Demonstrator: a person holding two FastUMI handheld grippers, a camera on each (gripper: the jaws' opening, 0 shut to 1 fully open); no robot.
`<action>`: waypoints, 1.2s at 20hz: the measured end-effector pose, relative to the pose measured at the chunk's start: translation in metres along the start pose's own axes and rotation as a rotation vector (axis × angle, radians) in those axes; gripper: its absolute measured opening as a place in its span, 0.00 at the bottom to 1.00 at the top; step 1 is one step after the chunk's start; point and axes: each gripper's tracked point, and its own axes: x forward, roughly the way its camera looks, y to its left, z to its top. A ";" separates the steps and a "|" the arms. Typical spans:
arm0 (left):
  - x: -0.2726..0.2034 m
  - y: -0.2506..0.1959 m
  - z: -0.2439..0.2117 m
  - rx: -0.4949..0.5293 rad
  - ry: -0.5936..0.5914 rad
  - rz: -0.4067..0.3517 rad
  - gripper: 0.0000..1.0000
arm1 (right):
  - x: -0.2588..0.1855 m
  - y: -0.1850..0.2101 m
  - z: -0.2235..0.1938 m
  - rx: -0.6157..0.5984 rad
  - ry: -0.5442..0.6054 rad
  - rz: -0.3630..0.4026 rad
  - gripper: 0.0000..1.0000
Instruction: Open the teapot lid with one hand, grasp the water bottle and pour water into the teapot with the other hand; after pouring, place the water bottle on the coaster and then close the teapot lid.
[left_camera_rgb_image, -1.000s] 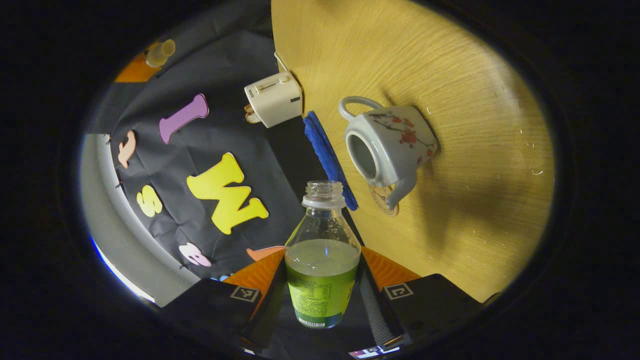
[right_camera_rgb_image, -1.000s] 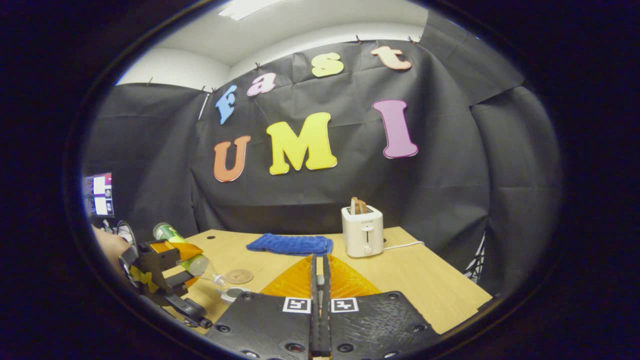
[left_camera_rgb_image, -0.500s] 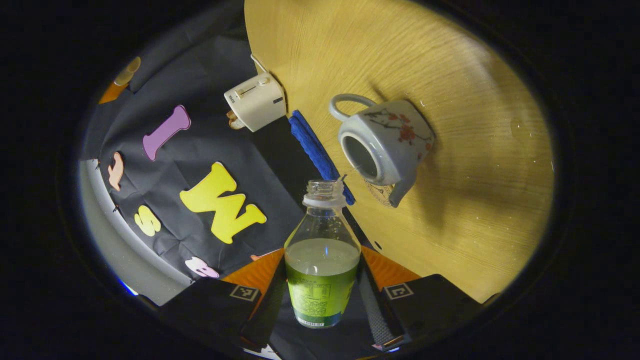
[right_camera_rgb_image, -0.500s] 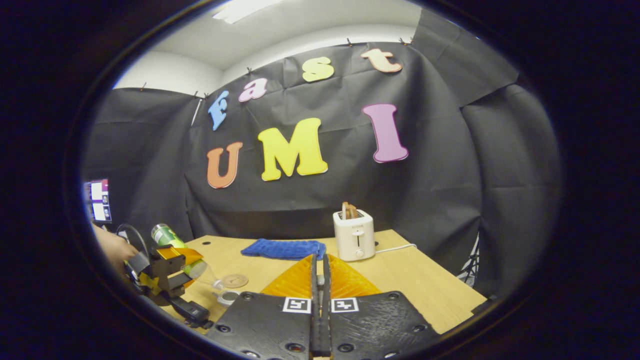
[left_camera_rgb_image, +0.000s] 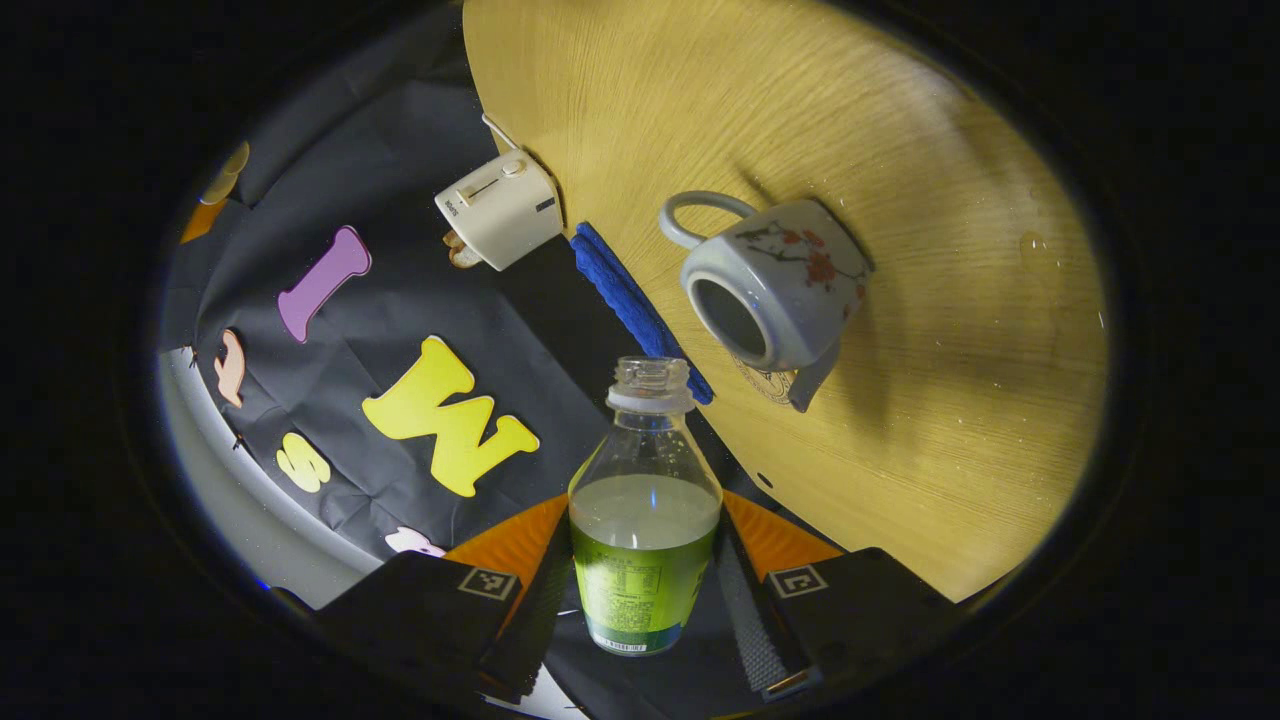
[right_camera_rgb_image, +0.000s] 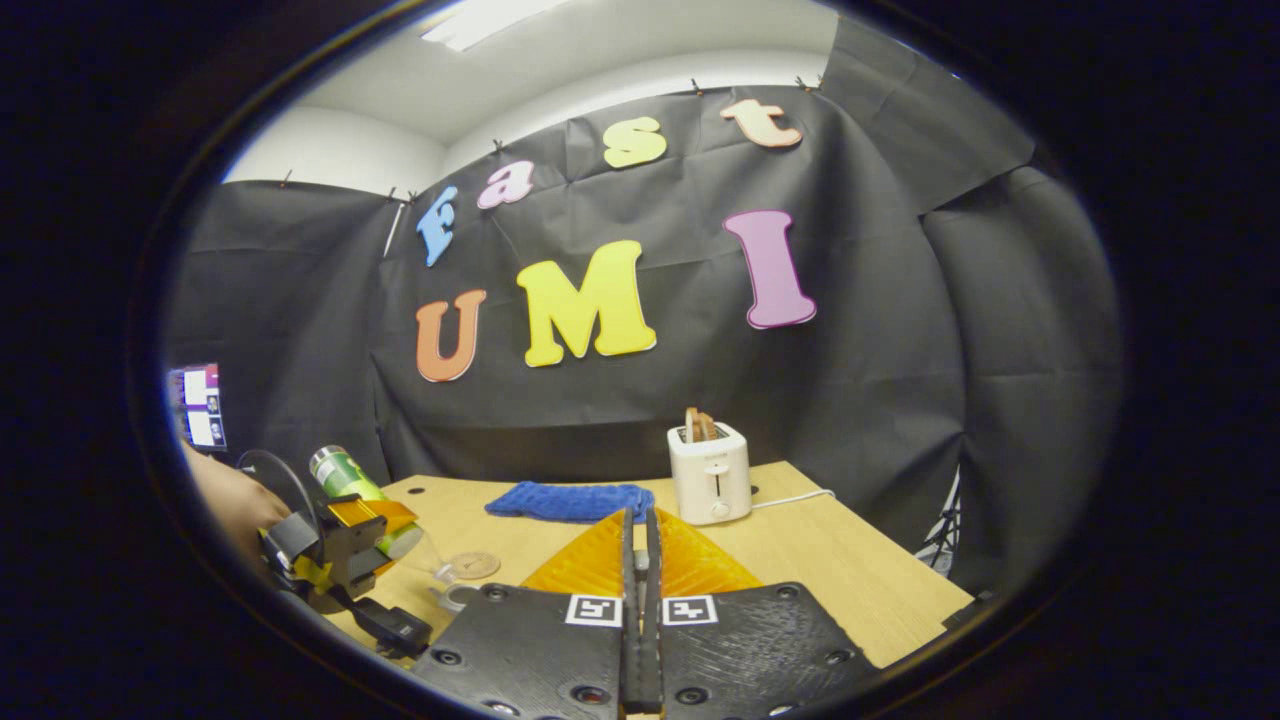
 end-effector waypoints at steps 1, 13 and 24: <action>0.000 -0.001 0.000 -0.002 0.001 -0.002 0.76 | 0.000 -0.001 0.001 0.001 0.000 -0.003 0.00; -0.007 -0.033 0.003 -0.497 -0.068 -0.094 0.75 | 0.005 -0.009 -0.005 0.041 0.022 -0.002 0.00; -0.001 -0.036 -0.045 -1.400 -0.086 -0.081 0.76 | 0.012 0.004 -0.020 -0.002 0.049 -0.005 0.00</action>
